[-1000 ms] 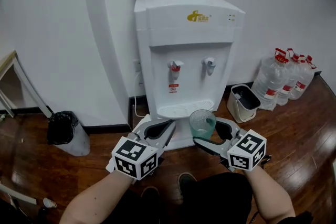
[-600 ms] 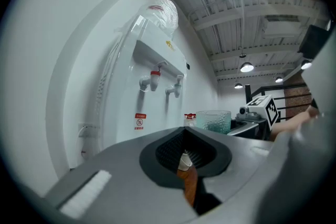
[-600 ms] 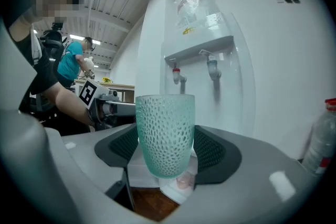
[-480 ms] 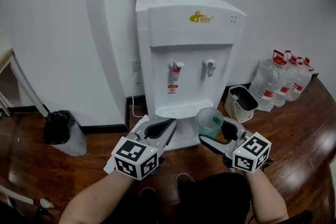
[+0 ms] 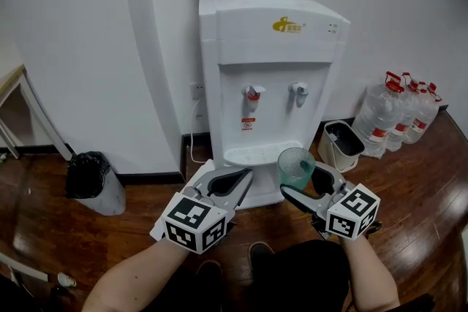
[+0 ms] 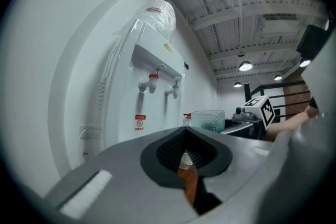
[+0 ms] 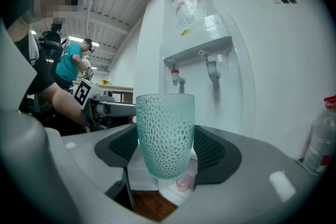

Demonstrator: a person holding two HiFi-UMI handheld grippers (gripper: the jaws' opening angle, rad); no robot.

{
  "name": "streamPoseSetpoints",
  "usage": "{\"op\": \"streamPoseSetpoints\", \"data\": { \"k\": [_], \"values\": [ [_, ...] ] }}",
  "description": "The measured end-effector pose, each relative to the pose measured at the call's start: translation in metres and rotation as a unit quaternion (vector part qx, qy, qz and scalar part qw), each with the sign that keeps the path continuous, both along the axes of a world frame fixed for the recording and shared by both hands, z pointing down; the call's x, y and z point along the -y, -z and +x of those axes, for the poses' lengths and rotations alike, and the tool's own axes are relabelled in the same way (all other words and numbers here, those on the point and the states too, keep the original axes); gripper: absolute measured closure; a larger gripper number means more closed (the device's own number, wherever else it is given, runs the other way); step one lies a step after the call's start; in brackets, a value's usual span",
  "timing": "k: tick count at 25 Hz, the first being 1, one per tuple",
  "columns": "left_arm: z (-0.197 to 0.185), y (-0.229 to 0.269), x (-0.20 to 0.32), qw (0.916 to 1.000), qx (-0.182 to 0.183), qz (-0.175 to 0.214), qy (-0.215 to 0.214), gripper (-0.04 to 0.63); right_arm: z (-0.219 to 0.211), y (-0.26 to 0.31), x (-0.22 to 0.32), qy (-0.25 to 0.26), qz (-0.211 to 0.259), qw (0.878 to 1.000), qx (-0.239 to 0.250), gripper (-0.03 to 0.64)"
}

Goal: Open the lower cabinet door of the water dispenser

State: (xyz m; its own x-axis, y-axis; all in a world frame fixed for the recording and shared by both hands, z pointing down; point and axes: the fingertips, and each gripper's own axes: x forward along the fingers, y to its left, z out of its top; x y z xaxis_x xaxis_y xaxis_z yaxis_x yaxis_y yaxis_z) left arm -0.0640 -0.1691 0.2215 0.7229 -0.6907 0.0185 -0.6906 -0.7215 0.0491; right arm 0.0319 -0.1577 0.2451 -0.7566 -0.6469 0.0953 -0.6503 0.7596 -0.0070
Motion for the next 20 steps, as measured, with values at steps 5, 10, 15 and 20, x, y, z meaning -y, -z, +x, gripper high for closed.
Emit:
{"op": "streamPoseSetpoints", "data": {
  "k": [5, 10, 15, 20],
  "values": [
    [-0.003, -0.001, -0.002, 1.0, 0.004, -0.001, 0.006, 0.437, -0.003, 0.003, 0.001, -0.001, 0.004, 1.0, 0.001, 0.282],
    [-0.002, 0.001, -0.005, 1.0, 0.008, 0.004, 0.003, 0.437, -0.005, 0.004, 0.0, 0.001, 0.007, 1.0, -0.003, 0.282],
    [-0.007, 0.003, -0.007, 1.0, 0.002, 0.002, 0.005, 0.437, -0.008, 0.004, 0.001, 0.0, 0.008, 1.0, -0.003, 0.282],
    [-0.018, -0.002, -0.007, 0.9995, 0.012, 0.007, 0.027, 0.437, -0.011, 0.002, 0.0, 0.001, 0.008, 1.0, 0.0, 0.282]
  ]
}}
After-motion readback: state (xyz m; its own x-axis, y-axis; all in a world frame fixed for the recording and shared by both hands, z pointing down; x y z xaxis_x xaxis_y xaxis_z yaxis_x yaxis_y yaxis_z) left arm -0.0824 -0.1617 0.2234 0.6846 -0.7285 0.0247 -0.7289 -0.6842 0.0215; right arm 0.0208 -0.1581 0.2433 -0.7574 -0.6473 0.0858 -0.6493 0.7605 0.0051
